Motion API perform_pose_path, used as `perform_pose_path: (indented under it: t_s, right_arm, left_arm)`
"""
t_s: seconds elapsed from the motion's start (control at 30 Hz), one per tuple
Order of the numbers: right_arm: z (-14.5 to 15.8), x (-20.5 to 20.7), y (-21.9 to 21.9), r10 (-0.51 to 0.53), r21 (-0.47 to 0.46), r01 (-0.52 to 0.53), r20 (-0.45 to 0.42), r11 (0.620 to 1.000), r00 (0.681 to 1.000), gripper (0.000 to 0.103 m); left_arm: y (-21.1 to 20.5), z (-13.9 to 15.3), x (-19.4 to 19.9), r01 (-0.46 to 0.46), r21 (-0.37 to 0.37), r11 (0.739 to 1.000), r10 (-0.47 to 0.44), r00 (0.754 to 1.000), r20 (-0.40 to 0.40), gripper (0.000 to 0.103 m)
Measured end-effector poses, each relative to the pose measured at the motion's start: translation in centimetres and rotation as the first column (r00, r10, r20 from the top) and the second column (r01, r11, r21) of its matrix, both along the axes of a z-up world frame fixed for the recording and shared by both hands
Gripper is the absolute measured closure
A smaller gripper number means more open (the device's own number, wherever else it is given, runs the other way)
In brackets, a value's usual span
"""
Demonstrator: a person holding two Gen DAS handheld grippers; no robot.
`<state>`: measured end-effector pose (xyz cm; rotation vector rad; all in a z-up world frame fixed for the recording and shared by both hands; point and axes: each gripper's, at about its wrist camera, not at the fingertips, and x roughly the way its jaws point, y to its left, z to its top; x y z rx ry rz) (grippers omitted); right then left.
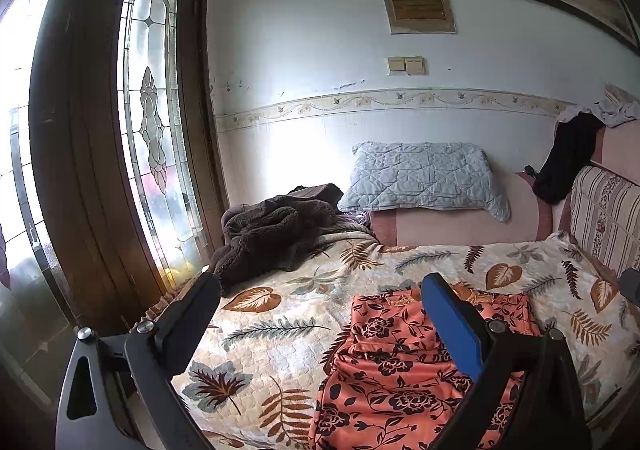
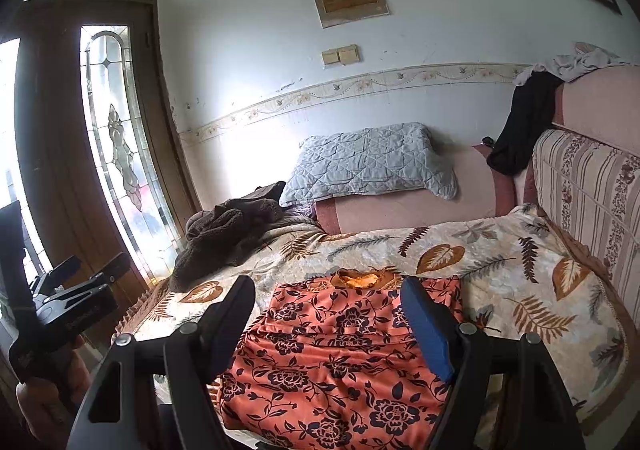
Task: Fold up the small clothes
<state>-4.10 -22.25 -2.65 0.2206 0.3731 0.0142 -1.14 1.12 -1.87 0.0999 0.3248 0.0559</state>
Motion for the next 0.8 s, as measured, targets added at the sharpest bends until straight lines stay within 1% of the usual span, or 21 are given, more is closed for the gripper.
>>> perform_pose_path:
  t_s: [0.4,0.53,0.8]
  right_arm:
    - [-0.9,0.5,-0.3,0.002,0.001,-0.002,-0.028,1.0,1.0,0.025]
    - [-1.1,0.8,-0.4,-0.009,-0.014,0.009,-0.032,1.0,0.999,0.025]
    - [-2.0,1.5,-1.5,-0.036,0.005,0.036,-0.064,0.999,0.997,0.025]
  left_arm:
    - [0.0,-0.4,0.4,-0.013,0.001,1.0,0.013,1.0,-0.014,0.003]
    - [0.1,-0.5,0.5,-0.019,0.0,1.0,0.019,1.0,-0.018,0.003]
    - [-0.1,-1.1,1.0,-0.028,0.007,1.0,0.028,0.999,-0.034,0.002]
